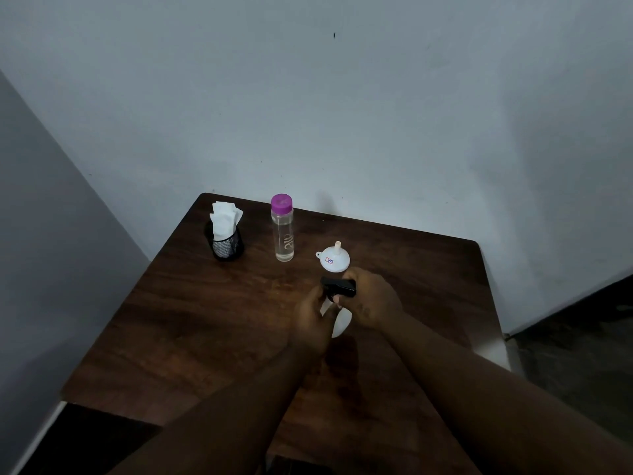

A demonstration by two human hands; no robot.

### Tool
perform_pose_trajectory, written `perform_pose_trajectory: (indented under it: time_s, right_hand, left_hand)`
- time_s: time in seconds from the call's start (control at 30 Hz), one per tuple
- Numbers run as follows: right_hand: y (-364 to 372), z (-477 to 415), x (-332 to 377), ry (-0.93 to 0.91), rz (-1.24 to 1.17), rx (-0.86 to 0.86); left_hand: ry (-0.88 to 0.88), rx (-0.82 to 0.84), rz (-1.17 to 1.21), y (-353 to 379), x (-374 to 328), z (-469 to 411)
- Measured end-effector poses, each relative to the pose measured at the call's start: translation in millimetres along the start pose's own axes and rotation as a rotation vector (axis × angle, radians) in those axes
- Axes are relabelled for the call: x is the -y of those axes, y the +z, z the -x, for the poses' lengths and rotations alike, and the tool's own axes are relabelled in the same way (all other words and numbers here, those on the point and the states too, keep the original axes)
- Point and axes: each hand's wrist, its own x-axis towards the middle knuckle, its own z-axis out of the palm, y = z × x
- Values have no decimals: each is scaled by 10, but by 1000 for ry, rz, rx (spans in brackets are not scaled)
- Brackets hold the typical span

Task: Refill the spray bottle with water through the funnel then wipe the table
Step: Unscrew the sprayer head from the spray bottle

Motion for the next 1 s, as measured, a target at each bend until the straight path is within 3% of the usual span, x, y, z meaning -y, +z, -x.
perform_pose_trajectory:
  time_s: [0.3, 0.63, 1.0]
  right_hand:
    - [56, 29, 81, -16, 69, -40]
    - [98, -19, 74, -63, -30, -17]
    - [73, 31, 49, -40, -5, -67]
  left_hand:
    - [23, -34, 81, 1, -43, -32]
    - [-91, -15, 105, 22, 103, -48]
    - [-47, -39, 77, 29, 133, -50]
